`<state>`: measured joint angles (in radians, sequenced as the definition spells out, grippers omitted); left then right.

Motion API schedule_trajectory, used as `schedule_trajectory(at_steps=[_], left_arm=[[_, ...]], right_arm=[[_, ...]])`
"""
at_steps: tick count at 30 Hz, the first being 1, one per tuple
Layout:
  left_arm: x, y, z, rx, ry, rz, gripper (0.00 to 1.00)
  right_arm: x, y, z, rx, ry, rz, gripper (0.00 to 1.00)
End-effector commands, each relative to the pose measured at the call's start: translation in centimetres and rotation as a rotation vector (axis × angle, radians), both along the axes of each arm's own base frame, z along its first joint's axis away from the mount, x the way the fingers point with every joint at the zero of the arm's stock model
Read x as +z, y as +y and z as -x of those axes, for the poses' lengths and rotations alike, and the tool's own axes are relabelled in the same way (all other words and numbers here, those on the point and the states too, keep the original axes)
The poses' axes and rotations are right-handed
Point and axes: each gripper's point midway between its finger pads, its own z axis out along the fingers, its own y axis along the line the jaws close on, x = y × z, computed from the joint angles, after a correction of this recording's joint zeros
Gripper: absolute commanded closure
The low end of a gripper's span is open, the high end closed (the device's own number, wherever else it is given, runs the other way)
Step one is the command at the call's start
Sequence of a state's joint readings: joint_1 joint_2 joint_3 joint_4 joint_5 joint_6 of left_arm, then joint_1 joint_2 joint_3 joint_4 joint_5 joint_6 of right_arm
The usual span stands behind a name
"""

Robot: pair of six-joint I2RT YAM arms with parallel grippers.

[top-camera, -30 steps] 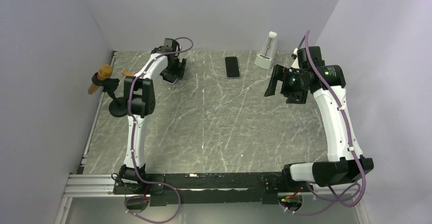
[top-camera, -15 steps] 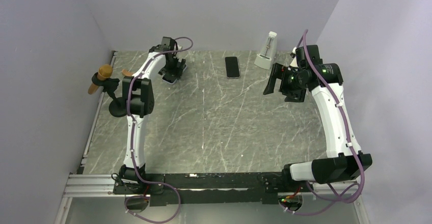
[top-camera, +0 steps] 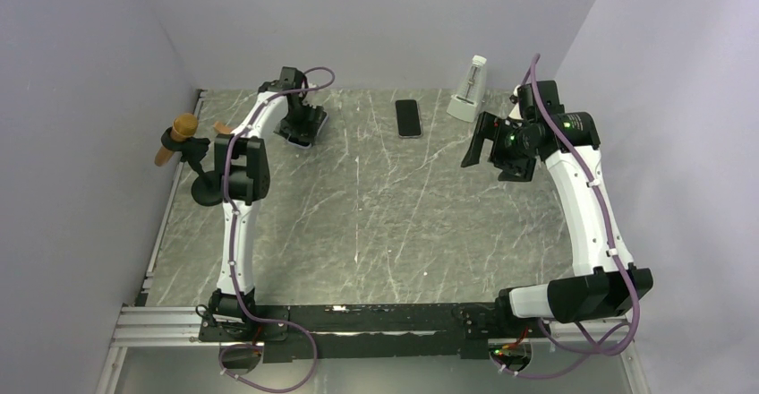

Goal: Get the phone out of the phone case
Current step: Pick up the phone at the center of the board.

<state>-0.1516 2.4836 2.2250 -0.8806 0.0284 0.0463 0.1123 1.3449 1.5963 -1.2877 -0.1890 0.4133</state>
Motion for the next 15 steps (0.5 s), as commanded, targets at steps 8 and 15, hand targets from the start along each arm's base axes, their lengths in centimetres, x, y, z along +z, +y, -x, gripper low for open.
schedule_trajectory(at_steps=[8,15], left_arm=[[2.2,-3.5,5.9,-0.046,0.061,-0.075,0.6],[4.3,-7.0,16.8,-0.001,0.138,0.041,0.54]], right_arm=[[-1.1,0.2,-0.2,-0.038,0.011,-0.028,0.0],[-5.7,0.6,1.1,-0.06,0.135,-0.049,0.0]])
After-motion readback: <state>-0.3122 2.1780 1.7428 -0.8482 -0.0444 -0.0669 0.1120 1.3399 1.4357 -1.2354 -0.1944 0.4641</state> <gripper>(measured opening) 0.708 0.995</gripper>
